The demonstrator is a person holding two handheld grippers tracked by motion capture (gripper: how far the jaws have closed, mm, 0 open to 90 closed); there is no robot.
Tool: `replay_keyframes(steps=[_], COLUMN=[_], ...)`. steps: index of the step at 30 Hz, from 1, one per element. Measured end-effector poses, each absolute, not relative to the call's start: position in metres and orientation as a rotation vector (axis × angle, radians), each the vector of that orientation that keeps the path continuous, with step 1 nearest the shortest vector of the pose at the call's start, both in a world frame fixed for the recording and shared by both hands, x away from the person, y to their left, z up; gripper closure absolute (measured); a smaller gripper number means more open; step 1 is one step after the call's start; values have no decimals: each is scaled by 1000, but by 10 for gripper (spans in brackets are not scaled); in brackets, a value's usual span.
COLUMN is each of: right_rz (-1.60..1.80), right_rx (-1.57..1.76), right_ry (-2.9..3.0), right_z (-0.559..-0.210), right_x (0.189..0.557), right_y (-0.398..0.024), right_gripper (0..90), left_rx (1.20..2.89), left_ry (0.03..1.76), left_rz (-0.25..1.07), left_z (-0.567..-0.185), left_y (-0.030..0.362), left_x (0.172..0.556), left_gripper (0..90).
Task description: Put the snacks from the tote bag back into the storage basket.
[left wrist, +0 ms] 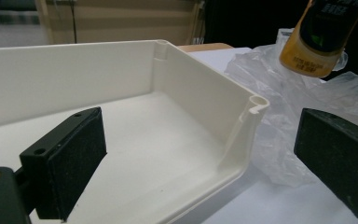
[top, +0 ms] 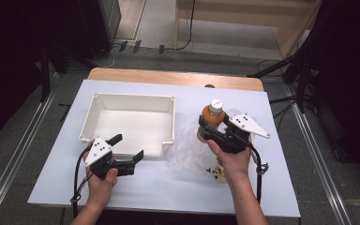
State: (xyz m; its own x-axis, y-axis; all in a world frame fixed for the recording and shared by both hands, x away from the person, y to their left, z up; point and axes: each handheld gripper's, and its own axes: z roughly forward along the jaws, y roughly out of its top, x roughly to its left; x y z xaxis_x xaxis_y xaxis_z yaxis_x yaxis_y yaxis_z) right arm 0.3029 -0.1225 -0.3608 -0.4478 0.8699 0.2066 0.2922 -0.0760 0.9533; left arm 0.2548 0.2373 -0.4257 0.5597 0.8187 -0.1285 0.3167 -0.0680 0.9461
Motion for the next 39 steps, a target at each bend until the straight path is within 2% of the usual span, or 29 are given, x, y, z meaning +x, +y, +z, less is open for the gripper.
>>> replay_keyframes(steps=[17, 39], right_rz=[1543, 1542], right_rx=[1274, 1257], right_ry=[1733, 1773], right_z=[-357, -352], right_x=[314, 330], right_y=[-111, -76], right_gripper=[308, 309], left_rx=[1652, 1622], left_ry=[1026, 1048], left_rz=[568, 587], left_z=[-432, -428], left_y=[259, 272], left_x=[256, 259], left_gripper=[23, 23])
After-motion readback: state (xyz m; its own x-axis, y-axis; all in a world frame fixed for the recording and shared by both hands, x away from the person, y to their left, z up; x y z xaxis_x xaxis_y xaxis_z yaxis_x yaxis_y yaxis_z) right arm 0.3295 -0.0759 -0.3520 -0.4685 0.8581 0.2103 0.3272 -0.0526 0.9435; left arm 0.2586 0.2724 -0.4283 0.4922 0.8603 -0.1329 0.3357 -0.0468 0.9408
